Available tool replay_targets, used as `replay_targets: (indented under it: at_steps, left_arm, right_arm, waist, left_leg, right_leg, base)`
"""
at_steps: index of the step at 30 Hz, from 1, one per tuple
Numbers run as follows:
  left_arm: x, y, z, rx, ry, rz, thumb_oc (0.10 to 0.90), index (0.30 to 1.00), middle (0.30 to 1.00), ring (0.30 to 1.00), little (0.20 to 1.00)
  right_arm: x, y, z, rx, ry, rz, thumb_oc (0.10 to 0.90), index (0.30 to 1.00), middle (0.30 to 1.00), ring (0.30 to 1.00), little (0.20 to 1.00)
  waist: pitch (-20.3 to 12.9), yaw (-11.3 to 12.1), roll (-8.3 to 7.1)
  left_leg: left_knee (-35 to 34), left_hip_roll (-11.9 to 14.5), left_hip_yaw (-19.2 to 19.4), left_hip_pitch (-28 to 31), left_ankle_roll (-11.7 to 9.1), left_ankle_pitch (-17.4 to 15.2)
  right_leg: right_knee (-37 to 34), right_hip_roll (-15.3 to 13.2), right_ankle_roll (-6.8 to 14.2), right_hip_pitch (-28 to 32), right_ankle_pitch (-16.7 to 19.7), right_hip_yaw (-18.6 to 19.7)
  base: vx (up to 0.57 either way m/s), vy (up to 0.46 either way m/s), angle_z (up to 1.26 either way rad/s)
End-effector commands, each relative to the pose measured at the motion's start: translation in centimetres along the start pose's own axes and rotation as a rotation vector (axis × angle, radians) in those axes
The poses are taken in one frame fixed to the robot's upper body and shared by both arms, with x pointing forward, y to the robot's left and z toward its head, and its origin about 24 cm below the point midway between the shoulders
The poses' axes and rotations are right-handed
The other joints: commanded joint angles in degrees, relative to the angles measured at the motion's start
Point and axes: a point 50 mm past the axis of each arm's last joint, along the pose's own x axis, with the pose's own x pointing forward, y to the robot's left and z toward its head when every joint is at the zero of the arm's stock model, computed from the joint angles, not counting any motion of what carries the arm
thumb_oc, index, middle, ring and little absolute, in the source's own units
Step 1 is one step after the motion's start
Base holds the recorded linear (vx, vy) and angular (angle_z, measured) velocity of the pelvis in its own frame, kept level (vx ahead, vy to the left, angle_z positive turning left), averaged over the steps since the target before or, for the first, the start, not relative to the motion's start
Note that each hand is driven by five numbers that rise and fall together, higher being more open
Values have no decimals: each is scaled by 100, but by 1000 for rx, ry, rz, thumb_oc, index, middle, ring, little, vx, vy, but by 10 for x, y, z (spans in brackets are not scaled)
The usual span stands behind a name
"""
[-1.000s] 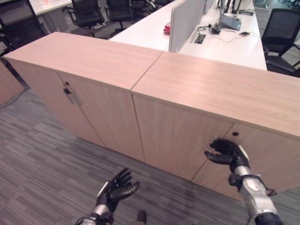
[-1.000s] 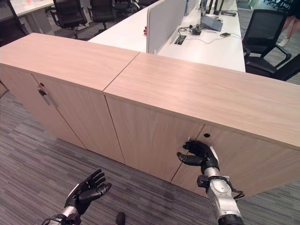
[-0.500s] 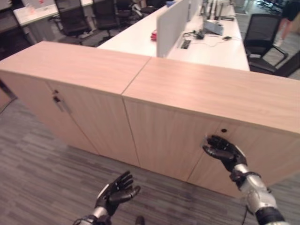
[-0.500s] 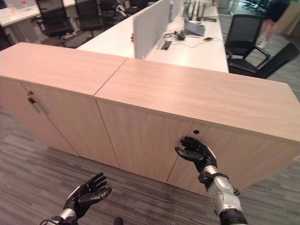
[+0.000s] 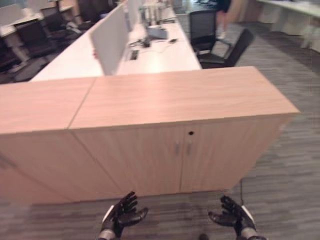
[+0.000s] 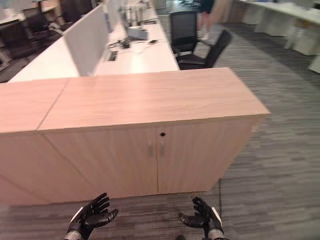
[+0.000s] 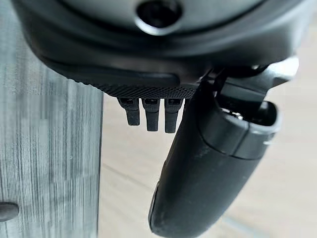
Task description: Put the empty folder in the office cabinet
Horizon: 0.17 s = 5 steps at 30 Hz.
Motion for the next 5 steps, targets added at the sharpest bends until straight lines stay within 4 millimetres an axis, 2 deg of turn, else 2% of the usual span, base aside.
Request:
replay_targets:
  at_steps: [1, 5]
  left_arm:
    - [11, 6, 42, 71, -203, 15, 800, 900, 900, 900, 900]
    - [14, 5, 42, 83, -194, 13, 800, 900, 900, 900, 900]
  right_arm:
    - [21, -1, 80, -62, -319, 16, 800, 900, 900, 900, 900]
    - [23, 2, 86, -77, -333, 32, 800, 900, 900, 900, 900]
  waist:
    - [173, 129, 46]
    - [184, 106, 39]
  left_leg:
    - [67, 302, -352, 244, -170, -341]
    - [83, 286, -236, 305, -157, -363]
  right_leg:
    - [84, -299, 539, 253, -363, -232]
    - [88, -332, 551, 240, -340, -173]
  base:
    - [3, 19, -20]
    - [11, 14, -14]
